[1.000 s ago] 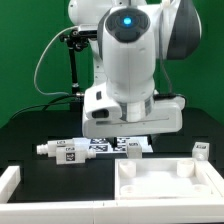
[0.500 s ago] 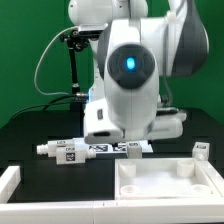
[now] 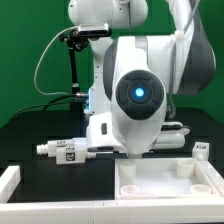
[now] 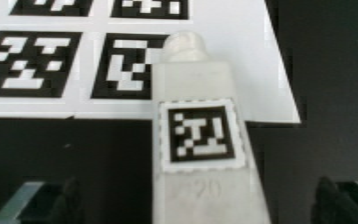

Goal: Assemble one leg

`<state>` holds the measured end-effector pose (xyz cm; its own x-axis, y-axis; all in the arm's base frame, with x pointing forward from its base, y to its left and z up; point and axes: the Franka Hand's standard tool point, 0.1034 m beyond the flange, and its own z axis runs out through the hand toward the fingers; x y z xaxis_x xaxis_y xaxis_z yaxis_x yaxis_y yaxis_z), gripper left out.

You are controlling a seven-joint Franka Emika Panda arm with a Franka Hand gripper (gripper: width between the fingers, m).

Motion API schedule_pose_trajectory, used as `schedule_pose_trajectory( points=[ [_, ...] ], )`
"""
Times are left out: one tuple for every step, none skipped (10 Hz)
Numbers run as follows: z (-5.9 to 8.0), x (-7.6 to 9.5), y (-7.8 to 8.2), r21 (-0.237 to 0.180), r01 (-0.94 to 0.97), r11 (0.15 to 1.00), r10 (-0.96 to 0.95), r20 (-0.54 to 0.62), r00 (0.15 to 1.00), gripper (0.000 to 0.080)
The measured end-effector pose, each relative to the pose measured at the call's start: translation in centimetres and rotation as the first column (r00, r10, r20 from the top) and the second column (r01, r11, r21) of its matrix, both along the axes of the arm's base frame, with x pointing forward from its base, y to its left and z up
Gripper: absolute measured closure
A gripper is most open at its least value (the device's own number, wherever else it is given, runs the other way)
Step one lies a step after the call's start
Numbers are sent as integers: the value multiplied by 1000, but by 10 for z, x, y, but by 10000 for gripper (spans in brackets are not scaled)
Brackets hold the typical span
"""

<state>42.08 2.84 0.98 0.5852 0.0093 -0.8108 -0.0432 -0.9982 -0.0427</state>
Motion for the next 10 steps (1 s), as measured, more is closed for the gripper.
schedule_pose_trajectory(
  points=[
    [-4,-1,1,-2,-3,1000,3,19,1000,151],
    [-3,-1,0,-2,-1,1000,1,19,1000,197],
    [-4,-1,-1,-2,0,1000,0,18,1000,197],
    [-4,-1,-1,-2,0,1000,0,19,1000,374],
    [-4,-1,-1,-2,1,1000,-1,19,1000,374],
    [-2,2,0,-2,-3,1000,3,26,1000,515],
    [10,11,6,4,-14,1000,13,50,999,514],
    [27,20,13,15,-21,1000,20,43,999,514],
    [40,40,20,16,-16,1000,15,96,995,514],
    [60,63,26,9,-6,1000,4,182,983,514]
  ],
)
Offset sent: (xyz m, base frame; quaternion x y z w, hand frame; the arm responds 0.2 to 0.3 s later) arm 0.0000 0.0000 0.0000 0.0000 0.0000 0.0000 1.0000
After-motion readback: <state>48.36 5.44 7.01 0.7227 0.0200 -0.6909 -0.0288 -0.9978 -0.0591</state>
